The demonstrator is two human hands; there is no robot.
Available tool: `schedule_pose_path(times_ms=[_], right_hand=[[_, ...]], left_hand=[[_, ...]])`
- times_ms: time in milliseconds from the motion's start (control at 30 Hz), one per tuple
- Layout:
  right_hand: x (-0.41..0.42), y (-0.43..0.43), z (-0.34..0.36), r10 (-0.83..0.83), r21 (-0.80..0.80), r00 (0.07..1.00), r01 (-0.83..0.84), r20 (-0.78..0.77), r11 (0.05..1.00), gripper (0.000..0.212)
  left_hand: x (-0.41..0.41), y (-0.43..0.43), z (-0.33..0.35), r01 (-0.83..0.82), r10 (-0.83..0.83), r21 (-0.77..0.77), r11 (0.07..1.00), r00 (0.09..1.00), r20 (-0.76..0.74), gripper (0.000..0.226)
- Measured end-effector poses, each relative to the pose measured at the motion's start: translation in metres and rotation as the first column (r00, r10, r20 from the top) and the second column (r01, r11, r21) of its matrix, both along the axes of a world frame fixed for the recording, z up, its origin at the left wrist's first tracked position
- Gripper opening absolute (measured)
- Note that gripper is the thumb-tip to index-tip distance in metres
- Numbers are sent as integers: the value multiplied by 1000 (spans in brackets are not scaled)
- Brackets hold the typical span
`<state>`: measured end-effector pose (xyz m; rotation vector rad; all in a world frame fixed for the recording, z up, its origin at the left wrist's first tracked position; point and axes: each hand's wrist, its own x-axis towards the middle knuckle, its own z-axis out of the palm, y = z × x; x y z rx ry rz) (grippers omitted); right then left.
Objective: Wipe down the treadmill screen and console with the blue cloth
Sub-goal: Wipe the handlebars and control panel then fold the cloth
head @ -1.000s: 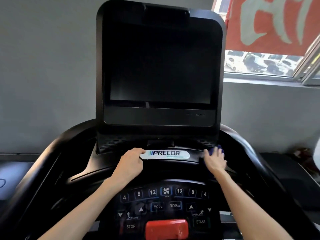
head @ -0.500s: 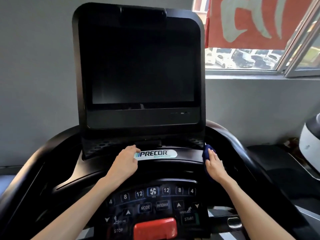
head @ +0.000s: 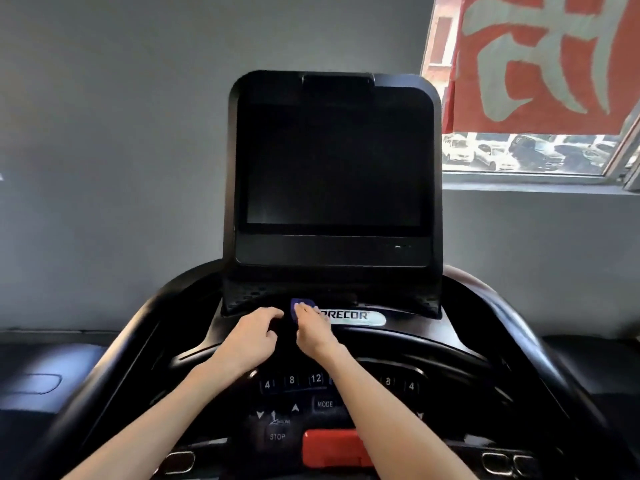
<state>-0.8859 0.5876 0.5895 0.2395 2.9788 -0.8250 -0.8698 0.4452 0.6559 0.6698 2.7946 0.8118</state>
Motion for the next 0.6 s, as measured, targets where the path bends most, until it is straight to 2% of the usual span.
schedule_pose_path(times_ms=[67,100,133,200,233,300,367,400,533,600], right_hand=[[14,-13,13,-75,-280,991,40,-112,959,52],[26,-19,19,-107,-394,982,38,-154,918,53],[37,-26,25,-119,-452,971,13,-206,892,56],[61,-39,31,-88,-458,942,-76,-325,886,58],[73,-44,33,-55,-454,928,-128,-369,882,59],[96,-51,37,33,-437,907,-234,-421,869,58],[117,-50,39,77,-423,901,-275,-428,864,52],[126,-48,40,49,-443,910,-248,-413,862,50],[146,-33,43,-232,-578,918,4,-321,816,46],[154,-24,43,-243,-667,951,54,-193,743,43]], left_hand=[[1,-14,2,-96,93,33,995,993,73,35],[1,-20,1,-174,159,87,981,974,159,34],[4,-23,0,-255,194,185,949,936,294,37],[14,-20,-2,-398,131,380,835,814,566,45],[22,-16,-1,-436,78,447,781,778,623,44],[34,-9,-3,-470,32,527,708,767,641,39],[47,-8,-6,-494,67,522,696,767,638,44],[53,-9,-5,-491,84,510,707,773,629,46],[82,-17,-4,-330,-23,508,796,822,569,21],[100,-23,-2,-226,-120,518,825,825,552,19]])
